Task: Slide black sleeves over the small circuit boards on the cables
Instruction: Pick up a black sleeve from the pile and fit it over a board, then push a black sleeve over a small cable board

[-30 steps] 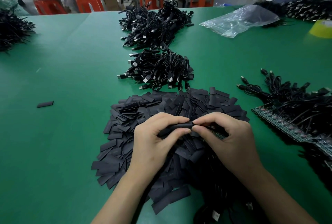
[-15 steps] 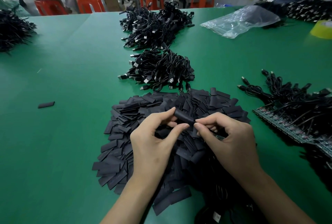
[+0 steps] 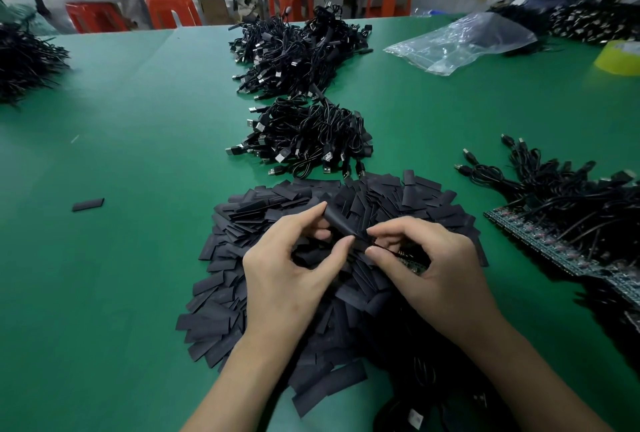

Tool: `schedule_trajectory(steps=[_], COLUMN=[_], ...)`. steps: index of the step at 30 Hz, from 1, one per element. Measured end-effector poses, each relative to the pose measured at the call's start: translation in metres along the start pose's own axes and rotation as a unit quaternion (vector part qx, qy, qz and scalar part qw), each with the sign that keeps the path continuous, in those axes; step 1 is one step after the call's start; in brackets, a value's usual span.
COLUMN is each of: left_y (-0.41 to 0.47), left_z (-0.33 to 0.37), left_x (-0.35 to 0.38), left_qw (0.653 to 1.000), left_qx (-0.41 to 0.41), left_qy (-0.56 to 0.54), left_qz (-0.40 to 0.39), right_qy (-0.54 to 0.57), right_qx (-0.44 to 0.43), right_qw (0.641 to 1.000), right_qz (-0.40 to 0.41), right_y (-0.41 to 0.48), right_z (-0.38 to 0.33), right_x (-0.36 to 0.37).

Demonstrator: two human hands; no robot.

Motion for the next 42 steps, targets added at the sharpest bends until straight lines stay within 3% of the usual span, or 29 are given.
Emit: schedule_trajectory(steps=[12,15,18,22,25,29,34,42], left_y=[0.002,0.001,0.001,-0.001,-0.003,-0.004,-0.004,-0.004], left_z=[-0.001,-0.001,-0.003,-0.006,-0.008,-0.012,-0.014,-0.012], left_x=[-0.001,0.001,0.002,0.003,0.005,0.006,0.007,0.008], left_qw=[1.000,0.999,0.997,0.995,0.994,0.992,0.992,0.991], left_qx=[-0.008,-0.022,-0.026,-0.027,-0.031,-0.025,-0.018,-0.003], left_qy=[-0.002,0.001,0.019,0.037,0.040,0.048,0.042,0.053], left_qz=[-0.016,-0.046,-0.068,-0.083,-0.097,-0.111,-0.120,-0.124], right_qy=[-0.070,-0.010,0.090,0.069,0.047,-0.072,-0.141,-0.282], right_qx=[-0.067,-0.005,0.123,0.198,0.221,0.221,0.127,0.129], right_qw=[0.994,0.996,0.985,0.975,0.974,0.970,0.970,0.914], right_qz=[0.048,0.084,0.083,0.067,0.024,-0.071,-0.151,-0.262], right_y=[0.008,0.023,0.060,0.128,0.180,0.208,0.143,0.028], right_z=[0.000,-0.005,-0.004,0.003,0.007,0.001,-0.008,0.013], right_x=[-0.011,-0.026,-0.033,-0.018,0.004,0.024,0.007,-0.044])
Point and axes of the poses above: each hand's wrist, its own y-axis towards the middle knuckle, its own x-axis out of the palm, z = x × y, the point moved 2 cm from there along y, towards the middle knuckle, and after that the axes turned 8 degrees about x, right-handed, at the moved point
